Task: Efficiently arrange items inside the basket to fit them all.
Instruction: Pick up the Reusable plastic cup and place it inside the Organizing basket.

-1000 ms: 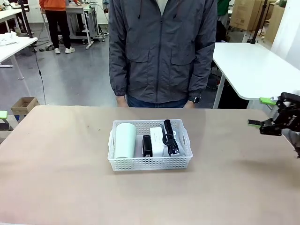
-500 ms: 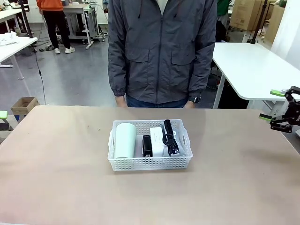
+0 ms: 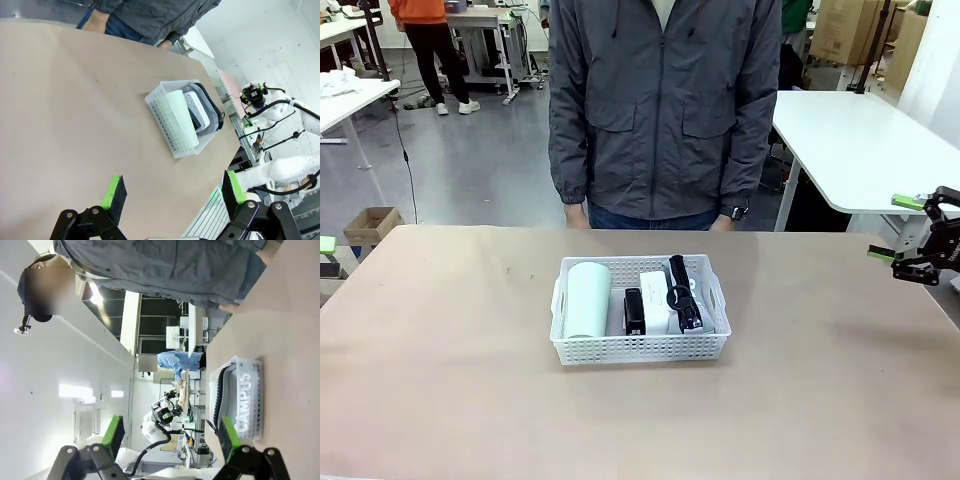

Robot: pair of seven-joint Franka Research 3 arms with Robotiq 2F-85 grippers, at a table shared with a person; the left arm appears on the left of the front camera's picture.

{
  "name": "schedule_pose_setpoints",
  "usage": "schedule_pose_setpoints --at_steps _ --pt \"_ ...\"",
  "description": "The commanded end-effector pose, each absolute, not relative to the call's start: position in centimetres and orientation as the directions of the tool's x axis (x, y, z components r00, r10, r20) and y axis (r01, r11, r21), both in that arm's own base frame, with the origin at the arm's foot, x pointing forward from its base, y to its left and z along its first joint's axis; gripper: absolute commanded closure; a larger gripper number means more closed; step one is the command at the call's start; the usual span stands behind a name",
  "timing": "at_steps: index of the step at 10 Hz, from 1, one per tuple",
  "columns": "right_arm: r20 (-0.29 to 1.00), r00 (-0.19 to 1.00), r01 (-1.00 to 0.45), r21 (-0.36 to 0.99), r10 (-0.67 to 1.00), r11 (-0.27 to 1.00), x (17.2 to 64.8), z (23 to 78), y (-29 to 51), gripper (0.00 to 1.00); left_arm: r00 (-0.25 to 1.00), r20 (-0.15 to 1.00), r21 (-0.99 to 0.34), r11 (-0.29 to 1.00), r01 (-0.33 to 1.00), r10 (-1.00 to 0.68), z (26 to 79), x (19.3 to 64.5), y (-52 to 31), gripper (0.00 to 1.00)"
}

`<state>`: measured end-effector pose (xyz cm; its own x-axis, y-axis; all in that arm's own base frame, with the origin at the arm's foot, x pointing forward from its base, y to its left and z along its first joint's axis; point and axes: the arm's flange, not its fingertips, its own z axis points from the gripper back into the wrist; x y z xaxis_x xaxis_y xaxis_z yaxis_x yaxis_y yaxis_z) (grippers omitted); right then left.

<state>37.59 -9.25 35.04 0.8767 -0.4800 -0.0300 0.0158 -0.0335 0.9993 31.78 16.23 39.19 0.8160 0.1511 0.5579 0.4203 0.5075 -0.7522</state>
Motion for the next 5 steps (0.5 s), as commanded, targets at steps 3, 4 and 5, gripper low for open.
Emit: schedule_pose_setpoints --at_steps 3,4,5 --pt "-0.012 0.880 -0.002 1.000 -0.475 -0.028 37.39 34.97 -9.40 0.00 0.821 0.549 -0.762 0.497 0.415 0.157 39.49 31.62 16.24 0.00" --pt "-0.012 0.880 -0.002 1.000 -0.475 -0.028 37.39 34.97 -9.40 0.00 0.821 0.549 -0.762 0.497 0.415 0.157 39.49 31.62 16.24 0.00" --pt "-0.012 0.880 -0.002 1.000 -0.475 -0.028 37.39 34.97 -9.40 0.00 0.821 0.549 -0.762 0.497 0.415 0.157 39.49 31.62 16.24 0.00"
